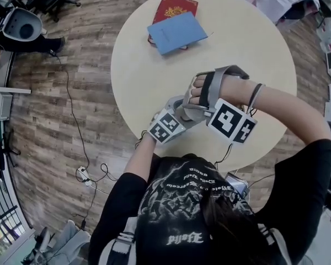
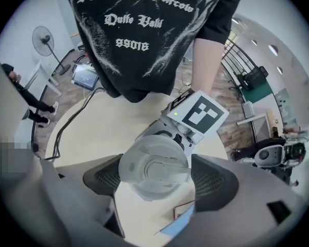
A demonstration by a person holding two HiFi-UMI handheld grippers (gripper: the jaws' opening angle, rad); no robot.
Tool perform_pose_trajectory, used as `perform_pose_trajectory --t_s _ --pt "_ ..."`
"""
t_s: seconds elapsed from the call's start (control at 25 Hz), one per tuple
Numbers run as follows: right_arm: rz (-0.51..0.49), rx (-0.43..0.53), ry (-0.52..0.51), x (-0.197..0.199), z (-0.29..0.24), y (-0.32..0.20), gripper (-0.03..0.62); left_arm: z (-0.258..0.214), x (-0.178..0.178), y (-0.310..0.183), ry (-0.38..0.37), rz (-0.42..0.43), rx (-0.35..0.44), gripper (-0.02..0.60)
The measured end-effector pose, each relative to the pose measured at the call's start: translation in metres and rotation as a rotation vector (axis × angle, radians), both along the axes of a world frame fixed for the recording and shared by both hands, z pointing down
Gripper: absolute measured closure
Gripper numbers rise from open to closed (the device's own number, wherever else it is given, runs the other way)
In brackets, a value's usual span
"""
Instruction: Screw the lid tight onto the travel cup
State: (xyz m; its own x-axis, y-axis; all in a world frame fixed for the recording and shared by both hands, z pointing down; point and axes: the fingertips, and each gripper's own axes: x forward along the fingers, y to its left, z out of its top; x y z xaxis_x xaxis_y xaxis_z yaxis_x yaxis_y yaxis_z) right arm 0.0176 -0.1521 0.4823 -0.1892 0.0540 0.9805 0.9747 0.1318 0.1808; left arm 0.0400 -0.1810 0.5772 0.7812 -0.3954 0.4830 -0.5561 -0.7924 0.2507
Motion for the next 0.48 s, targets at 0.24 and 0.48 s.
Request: perform_pose_trajectory --t_s 0.24,0.48 --pt "0.304 -0.115 -0.043 -0.009 -0.004 0.001 0.181 0.001 -0.001 0.001 0.007 -0.024 0.0 0.189" --pt "0.527 -0.163 -0.085 -0.016 -0.006 -0.002 0.182 0.001 -0.003 0.0 0.004 -0.043 0.003 0.189"
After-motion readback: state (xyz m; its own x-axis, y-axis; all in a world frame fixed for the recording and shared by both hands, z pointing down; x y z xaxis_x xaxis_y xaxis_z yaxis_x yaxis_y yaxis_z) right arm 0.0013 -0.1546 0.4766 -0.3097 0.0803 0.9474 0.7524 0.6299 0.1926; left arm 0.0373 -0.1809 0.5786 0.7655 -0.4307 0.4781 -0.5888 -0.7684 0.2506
